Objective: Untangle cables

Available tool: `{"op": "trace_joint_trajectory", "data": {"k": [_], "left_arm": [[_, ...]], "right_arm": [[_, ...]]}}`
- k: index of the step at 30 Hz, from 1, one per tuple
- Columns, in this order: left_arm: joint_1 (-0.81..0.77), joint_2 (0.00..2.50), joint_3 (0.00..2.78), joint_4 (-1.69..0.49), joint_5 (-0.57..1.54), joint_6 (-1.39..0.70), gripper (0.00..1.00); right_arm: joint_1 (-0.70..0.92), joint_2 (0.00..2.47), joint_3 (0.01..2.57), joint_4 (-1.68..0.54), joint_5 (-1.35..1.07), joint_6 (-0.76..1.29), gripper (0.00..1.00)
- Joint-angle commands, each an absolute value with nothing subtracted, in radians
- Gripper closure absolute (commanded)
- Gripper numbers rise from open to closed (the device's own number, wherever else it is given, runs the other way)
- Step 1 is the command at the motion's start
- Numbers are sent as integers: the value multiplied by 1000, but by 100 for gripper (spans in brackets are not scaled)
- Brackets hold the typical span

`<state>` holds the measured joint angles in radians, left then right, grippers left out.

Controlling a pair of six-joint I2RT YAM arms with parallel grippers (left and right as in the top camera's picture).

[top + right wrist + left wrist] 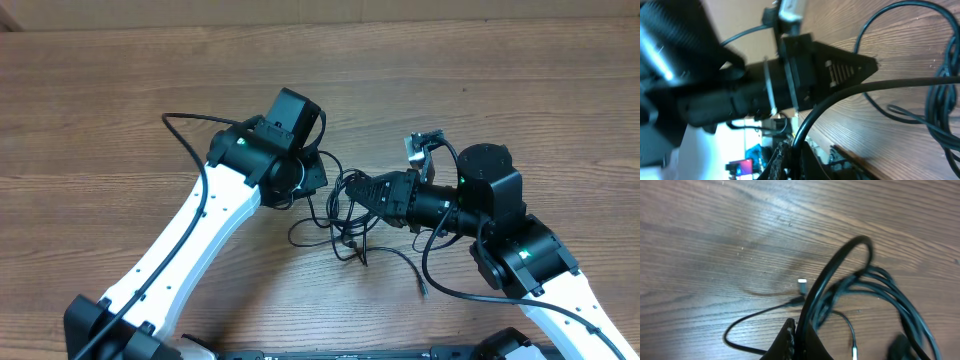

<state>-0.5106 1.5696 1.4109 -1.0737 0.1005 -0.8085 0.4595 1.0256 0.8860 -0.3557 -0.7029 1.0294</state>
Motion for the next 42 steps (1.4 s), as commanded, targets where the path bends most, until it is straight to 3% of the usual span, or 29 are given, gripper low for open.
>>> {"op": "trace_joint_trajectory", "data": {"k": [1, 6, 11, 18, 21, 23, 25, 31, 38, 42], "left_arm": [[-514, 1588, 1415, -1073, 109, -780, 96], [-511, 1566, 1416, -1077, 113, -582, 96], [-511, 1516, 1416, -1041, 141, -544, 96], [-511, 1456, 1416, -921, 361, -377, 96], [-511, 1444, 1416, -915, 368, -330, 96], [-511, 1443, 1416, -919, 368, -310, 96], [-511, 1444, 1416, -929, 367, -310, 96], [-511, 1444, 1416, -933, 367, -310, 96], [-511, 1444, 1416, -930, 367, -310, 96], [-511, 1444, 1416, -929, 367, -312, 96]], "right_arm": [[449, 1016, 900, -385, -723, 918, 96], [418, 1016, 900, -540, -633, 903, 96], [419, 1028, 900, -691, -488, 904, 96], [419, 1084, 900, -821, -417, 903, 94], [419, 1116, 900, -861, -389, 903, 78], [419, 1137, 900, -878, -382, 902, 60], [419, 1157, 900, -876, -390, 885, 51], [419, 1181, 900, -775, -563, 903, 51], [421, 1182, 900, -741, -608, 1288, 52], [421, 1193, 900, -720, -608, 1391, 52]]}}
